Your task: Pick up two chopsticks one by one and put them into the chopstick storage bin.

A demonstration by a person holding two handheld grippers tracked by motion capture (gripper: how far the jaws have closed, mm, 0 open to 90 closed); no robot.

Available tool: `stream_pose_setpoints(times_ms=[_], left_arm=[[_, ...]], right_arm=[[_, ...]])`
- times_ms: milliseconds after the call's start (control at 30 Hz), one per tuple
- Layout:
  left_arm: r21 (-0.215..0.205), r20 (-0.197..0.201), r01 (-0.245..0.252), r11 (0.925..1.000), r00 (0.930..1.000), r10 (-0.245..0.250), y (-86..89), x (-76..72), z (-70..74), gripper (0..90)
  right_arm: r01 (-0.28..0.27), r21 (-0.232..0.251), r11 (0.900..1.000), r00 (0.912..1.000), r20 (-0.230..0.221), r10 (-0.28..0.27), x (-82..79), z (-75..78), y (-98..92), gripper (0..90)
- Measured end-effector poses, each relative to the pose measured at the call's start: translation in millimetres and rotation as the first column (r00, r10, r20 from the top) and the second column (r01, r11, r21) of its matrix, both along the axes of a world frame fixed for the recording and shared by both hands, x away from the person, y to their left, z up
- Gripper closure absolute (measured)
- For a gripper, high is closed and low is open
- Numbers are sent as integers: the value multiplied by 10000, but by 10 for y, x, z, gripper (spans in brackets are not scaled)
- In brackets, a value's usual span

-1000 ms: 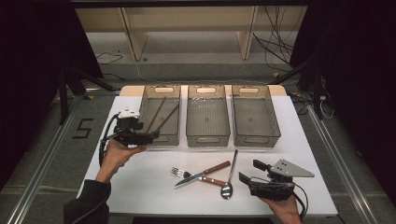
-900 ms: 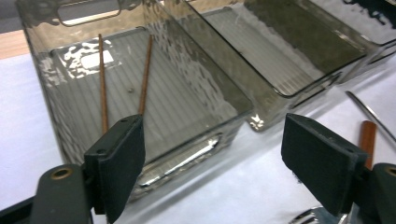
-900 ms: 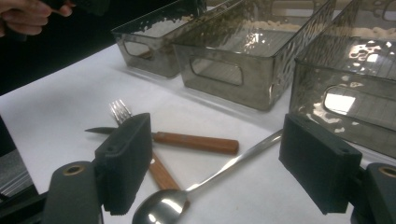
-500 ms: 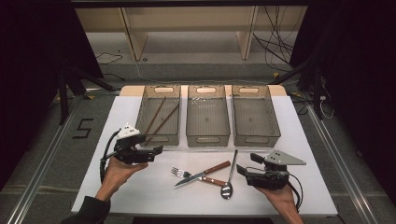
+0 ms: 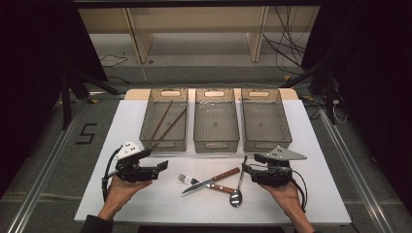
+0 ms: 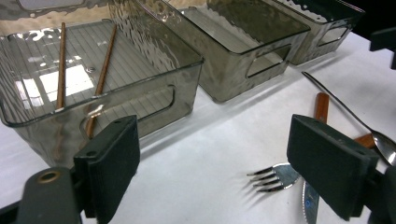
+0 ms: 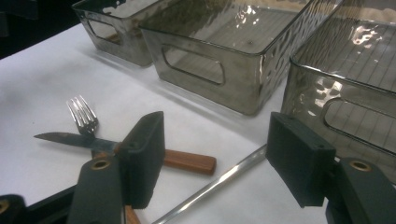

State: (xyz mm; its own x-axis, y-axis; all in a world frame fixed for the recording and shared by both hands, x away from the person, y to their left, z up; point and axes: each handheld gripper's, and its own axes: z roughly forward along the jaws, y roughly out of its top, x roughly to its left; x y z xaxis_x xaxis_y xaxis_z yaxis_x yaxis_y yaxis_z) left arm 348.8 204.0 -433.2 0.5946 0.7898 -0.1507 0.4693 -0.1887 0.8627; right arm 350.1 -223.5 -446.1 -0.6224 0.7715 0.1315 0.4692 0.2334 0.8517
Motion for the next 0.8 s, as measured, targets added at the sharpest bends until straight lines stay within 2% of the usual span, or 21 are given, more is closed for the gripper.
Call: stream_pose_setpoints(times_ms=[467, 800], left_arm=[[170, 82, -36, 9998, 10000, 35, 39, -154, -89, 160], [199, 184, 9, 9998, 9998, -13, 39, -193, -108, 160]], right_arm=[[108, -302, 9995, 9991, -409, -121, 205, -21, -6, 521], [307, -648, 9974, 9984, -462, -337, 286, -56, -1, 751]])
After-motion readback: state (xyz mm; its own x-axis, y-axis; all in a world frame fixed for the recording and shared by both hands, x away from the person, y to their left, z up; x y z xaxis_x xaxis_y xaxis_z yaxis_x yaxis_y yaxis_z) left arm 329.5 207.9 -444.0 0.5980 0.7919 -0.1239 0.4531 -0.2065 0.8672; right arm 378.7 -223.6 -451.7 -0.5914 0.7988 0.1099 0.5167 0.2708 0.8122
